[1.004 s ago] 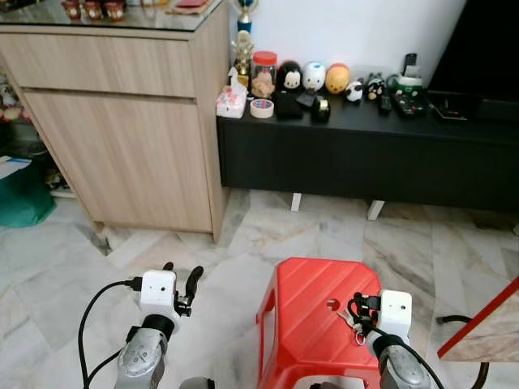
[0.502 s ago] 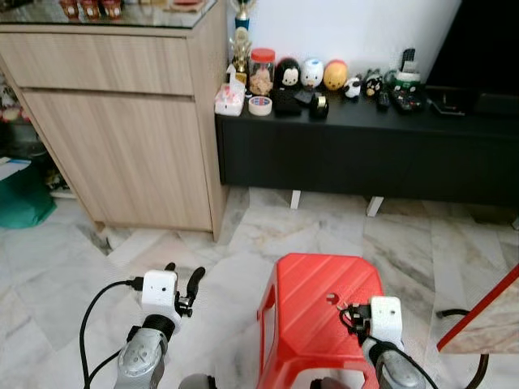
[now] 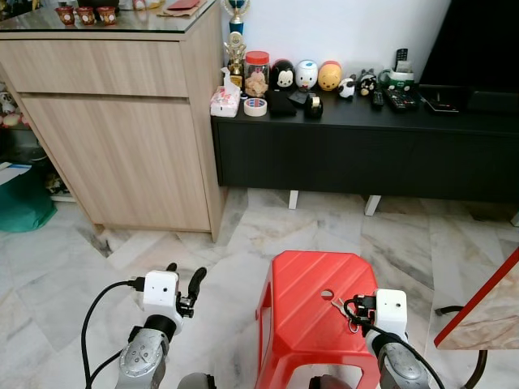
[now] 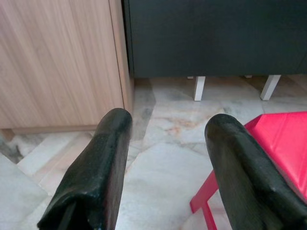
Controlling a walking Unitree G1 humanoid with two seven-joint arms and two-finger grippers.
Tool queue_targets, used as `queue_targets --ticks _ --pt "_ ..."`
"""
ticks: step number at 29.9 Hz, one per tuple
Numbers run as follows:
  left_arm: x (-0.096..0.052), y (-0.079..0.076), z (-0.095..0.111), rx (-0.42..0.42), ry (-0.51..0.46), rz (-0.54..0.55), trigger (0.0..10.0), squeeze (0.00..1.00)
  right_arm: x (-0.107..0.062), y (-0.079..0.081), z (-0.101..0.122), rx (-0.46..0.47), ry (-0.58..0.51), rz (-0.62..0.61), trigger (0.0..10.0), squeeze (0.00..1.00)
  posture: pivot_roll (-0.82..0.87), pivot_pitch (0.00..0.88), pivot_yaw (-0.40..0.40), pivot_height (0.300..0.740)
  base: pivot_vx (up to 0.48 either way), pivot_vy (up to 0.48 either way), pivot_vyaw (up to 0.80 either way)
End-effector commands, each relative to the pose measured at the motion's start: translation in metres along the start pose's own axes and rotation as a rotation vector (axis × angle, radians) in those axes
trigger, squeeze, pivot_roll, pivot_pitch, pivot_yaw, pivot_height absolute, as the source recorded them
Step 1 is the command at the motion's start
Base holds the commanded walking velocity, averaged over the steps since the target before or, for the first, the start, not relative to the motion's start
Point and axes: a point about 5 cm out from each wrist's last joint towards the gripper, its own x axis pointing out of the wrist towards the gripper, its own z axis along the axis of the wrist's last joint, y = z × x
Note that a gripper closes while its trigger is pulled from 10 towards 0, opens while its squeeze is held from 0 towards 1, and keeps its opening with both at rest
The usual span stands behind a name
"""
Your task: Hang keys on a hook
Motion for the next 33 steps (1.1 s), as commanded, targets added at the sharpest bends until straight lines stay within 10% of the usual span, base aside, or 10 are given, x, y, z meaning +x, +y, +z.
queue_targets --ticks 1,33 --pt "-0.0016 -0.0014 -0.0046 -0.017 0.024 0.0 10.0 0.0 0.0003 -0.0009 0.0009 0.009 -0.005 -0.005 10.0 0.0 0.02 0.0 -0.045 0.6 0.0 0.0 0.0" --pt "-0.0012 -0.0045 -0.0059 -0.023 0.033 -0.008 10.0 0.0 -0.0016 0.0067 0.0042 0.002 -0.07 0.059 10.0 0.0 0.03 0.0 -0.045 0.595 0.0 0.0 0.1"
